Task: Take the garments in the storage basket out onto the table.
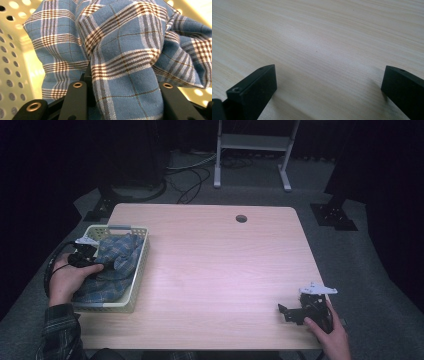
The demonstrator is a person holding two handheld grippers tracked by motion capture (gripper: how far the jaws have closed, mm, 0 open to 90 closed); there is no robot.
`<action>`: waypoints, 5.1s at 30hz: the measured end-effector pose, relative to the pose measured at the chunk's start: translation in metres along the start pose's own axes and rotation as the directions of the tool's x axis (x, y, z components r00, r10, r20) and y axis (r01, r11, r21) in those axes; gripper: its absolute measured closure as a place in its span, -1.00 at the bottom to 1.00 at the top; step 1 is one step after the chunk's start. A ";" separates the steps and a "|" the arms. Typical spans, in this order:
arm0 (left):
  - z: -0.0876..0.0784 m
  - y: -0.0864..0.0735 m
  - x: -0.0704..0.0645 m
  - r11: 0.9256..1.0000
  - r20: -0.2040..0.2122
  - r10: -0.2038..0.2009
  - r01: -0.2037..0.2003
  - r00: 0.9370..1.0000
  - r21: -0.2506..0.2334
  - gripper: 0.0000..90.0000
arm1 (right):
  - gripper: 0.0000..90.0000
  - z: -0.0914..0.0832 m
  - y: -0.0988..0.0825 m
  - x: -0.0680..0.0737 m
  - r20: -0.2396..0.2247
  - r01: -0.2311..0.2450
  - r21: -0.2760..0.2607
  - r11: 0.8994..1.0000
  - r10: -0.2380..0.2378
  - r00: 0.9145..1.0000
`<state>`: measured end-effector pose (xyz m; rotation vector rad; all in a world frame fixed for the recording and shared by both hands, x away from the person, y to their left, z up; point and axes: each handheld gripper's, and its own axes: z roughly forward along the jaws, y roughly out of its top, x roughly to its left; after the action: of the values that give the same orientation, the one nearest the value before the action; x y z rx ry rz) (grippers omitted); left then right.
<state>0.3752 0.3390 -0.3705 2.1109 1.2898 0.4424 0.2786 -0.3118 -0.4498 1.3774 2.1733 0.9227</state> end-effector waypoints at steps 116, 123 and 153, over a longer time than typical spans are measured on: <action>0.016 0.102 -0.199 0.826 0.427 0.209 0.076 0.880 -0.559 0.33 | -1.00 0.000 0.000 0.000 0.000 0.000 0.000 1.000 0.000 1.000; 0.041 0.095 -0.211 0.849 0.443 0.210 0.063 0.872 -0.525 0.33 | -1.00 0.000 0.000 0.000 0.001 0.000 0.000 1.000 0.000 1.000; 0.115 0.084 -0.243 0.946 0.432 0.213 -0.074 0.876 -0.317 0.31 | -1.00 0.000 0.000 0.000 0.000 -0.001 0.000 1.000 0.001 1.000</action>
<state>0.3833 0.0584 -0.3933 1.9101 0.7430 0.1575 0.2785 -0.3118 -0.4498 1.3784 2.1729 0.9229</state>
